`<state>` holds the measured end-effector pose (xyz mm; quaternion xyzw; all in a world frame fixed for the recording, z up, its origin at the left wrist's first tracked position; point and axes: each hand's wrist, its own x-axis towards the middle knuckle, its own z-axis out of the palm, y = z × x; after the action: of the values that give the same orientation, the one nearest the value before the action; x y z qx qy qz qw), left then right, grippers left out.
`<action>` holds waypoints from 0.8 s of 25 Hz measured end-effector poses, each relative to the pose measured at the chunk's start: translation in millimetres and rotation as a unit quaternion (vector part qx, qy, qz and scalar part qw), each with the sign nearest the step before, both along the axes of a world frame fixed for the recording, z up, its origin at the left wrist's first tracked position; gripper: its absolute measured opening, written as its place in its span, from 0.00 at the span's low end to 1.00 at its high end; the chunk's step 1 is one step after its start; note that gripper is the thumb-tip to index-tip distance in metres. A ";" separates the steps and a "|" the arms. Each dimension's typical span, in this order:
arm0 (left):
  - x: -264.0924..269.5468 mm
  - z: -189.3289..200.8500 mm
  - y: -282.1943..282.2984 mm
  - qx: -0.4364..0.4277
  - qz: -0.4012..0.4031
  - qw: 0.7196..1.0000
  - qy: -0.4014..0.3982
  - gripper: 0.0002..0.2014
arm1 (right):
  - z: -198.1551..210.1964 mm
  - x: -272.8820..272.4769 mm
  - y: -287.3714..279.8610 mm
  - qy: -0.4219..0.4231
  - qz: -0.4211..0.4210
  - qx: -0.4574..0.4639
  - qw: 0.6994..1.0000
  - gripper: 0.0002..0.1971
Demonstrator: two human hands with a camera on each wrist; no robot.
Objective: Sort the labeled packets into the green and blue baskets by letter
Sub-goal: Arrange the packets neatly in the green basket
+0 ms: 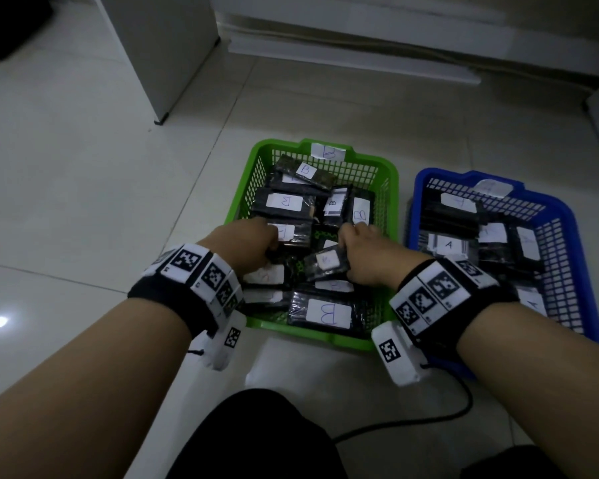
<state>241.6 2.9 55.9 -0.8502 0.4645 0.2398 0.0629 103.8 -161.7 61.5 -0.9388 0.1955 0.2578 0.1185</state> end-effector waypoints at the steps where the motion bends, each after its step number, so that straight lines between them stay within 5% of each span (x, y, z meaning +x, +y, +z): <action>1: 0.5 -0.2 -0.8 -0.022 0.008 1.000 -0.008 0.17 | -1.1 0.7 0.1 0.027 0.011 -0.013 0.999 0.26; 4: 1.5 1.5 -0.6 -0.020 -0.017 1.000 -0.001 0.14 | -0.5 4.1 2.5 -0.027 0.025 0.004 0.999 0.16; 7: -0.1 0.9 2.2 0.075 -0.101 0.992 0.022 0.09 | 0.4 6.0 2.9 -0.021 0.072 0.033 0.997 0.06; 15: -11.2 7.1 -0.3 0.095 -0.069 0.987 0.109 0.15 | -6.5 11.0 7.4 0.005 0.023 -0.025 0.999 0.11; 20: -17.9 5.9 1.6 0.070 -0.052 0.992 0.091 0.15 | -2.0 9.8 6.3 -0.024 0.020 -0.037 0.999 0.14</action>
<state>223.7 4.4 61.9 -0.7927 0.4942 0.3447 0.0923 113.6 -155.4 59.5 -0.9521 0.1834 0.2300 0.0831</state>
